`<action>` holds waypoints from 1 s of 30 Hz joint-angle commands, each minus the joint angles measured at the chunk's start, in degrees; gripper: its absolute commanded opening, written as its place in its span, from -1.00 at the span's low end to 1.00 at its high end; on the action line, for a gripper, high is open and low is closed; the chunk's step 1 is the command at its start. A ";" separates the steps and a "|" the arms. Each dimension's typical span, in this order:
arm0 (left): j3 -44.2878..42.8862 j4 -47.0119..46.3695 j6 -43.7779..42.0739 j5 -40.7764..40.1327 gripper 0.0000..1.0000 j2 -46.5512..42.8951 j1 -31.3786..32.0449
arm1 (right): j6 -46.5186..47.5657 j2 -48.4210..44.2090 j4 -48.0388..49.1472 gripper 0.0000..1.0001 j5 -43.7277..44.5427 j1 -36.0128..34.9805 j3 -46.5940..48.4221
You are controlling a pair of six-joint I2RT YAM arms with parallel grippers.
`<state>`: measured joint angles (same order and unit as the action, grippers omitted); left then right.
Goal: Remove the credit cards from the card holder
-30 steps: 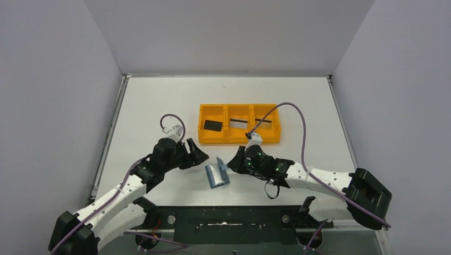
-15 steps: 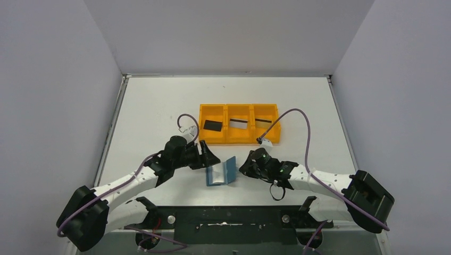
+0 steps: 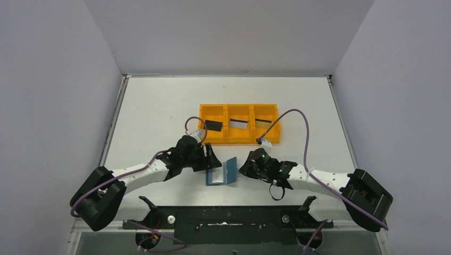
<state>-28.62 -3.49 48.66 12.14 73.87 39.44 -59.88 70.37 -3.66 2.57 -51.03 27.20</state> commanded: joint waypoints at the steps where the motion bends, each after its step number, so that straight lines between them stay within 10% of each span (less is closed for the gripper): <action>1: -2.59 -2.17 -0.36 -1.50 0.20 0.47 0.37 | -0.07 0.03 1.94 -0.90 0.58 0.22 0.74; 30: -5.24 -16.96 2.16 12.07 0.04 6.56 4.26 | -1.86 -0.31 1.86 -0.91 2.18 0.09 0.12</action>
<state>-29.45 -12.45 50.09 19.88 79.26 41.65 -59.94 70.50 -3.46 2.50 -51.03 27.20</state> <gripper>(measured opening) 0.522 0.087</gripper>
